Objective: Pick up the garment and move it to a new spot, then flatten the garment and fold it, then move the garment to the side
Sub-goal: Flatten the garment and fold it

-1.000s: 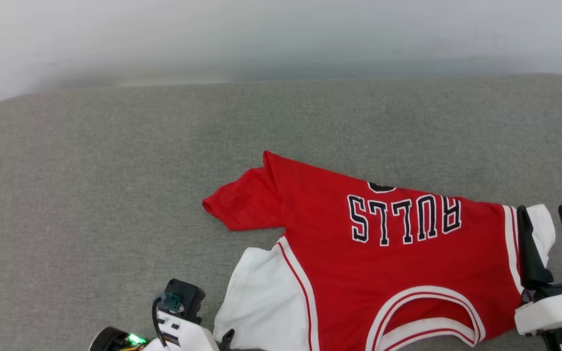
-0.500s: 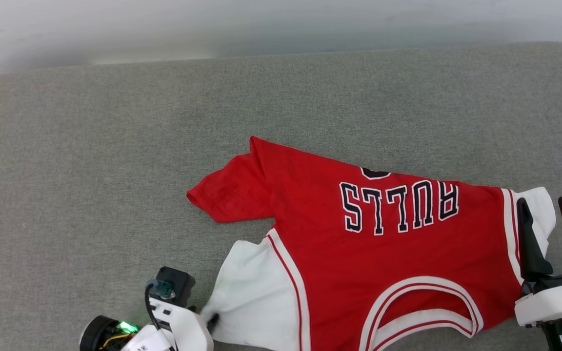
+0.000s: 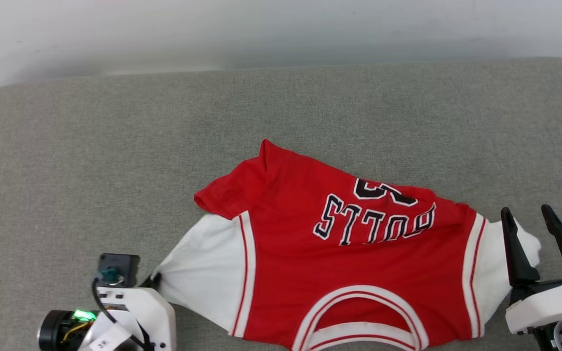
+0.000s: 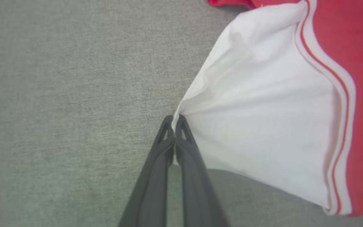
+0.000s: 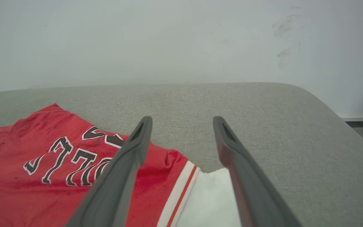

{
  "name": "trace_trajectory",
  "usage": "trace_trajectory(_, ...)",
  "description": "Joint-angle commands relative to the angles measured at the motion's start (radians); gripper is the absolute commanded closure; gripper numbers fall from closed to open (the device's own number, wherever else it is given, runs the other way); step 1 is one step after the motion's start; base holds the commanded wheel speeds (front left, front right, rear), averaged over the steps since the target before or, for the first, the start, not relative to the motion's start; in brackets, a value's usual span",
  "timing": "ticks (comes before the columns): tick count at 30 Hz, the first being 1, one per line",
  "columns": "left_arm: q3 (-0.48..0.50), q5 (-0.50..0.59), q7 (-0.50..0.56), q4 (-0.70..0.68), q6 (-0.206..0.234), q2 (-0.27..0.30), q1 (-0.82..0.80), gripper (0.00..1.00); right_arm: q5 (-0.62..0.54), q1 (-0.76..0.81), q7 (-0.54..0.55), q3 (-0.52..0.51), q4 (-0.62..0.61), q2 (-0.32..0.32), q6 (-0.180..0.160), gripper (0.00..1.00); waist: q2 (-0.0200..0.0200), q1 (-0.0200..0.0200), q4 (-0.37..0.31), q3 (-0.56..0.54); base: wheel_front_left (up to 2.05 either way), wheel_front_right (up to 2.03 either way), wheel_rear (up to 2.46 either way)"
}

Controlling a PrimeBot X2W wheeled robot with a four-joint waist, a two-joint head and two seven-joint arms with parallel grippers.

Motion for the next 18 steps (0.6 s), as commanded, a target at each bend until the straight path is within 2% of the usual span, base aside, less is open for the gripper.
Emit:
trace_trajectory(1, 0.009, 0.002, -0.011, 0.004, 0.006, 0.004, -0.011, 1.00, -0.005, 0.009, 0.003, 0.001, -0.004, -0.006, -0.001, 0.00, 0.0000, 0.0000, 0.002, -0.003, 0.00, 0.00, 0.00)
trace_trajectory(5, 0.047, -0.008, -0.066, 0.040, 0.025, 0.017, -0.004, 1.00, -0.002, 0.012, 0.012, 0.005, -0.007, -0.007, -0.001, 0.00, 0.0000, 0.0000, 0.008, -0.010, 0.00, 0.00, 0.00)
trace_trajectory(10, 0.076, -0.027, -0.085, 0.077, 0.037, 0.026, 0.037, 1.00, 0.003, 0.025, 0.025, 0.007, -0.001, -0.006, -0.001, 0.00, 0.0000, 0.0000, 0.018, -0.015, 0.00, 0.00, 0.00)
trace_trajectory(16, 0.066, -0.051, -0.078, 0.123, 0.018, 0.020, 0.086, 1.00, 0.001, 0.034, 0.037, 0.001, 0.009, -0.006, -0.001, 0.00, 0.0000, 0.0000, 0.036, -0.031, 0.00, 0.00, 0.00)
trace_trajectory(17, 0.059, -0.053, -0.082, 0.124, 0.010, 0.017, 0.089, 0.56, 0.000, 0.035, 0.039, 0.001, 0.010, -0.005, -0.001, 0.00, 0.0000, 0.0000, 0.039, -0.035, 0.00, 0.00, 0.00)
trace_trajectory(18, 0.056, -0.048, -0.095, 0.122, 0.009, 0.017, 0.088, 0.00, -0.001, 0.037, 0.041, 0.001, 0.011, -0.005, -0.001, 0.00, 0.0000, 0.0000, 0.042, -0.040, 0.00, 0.00, 0.00)
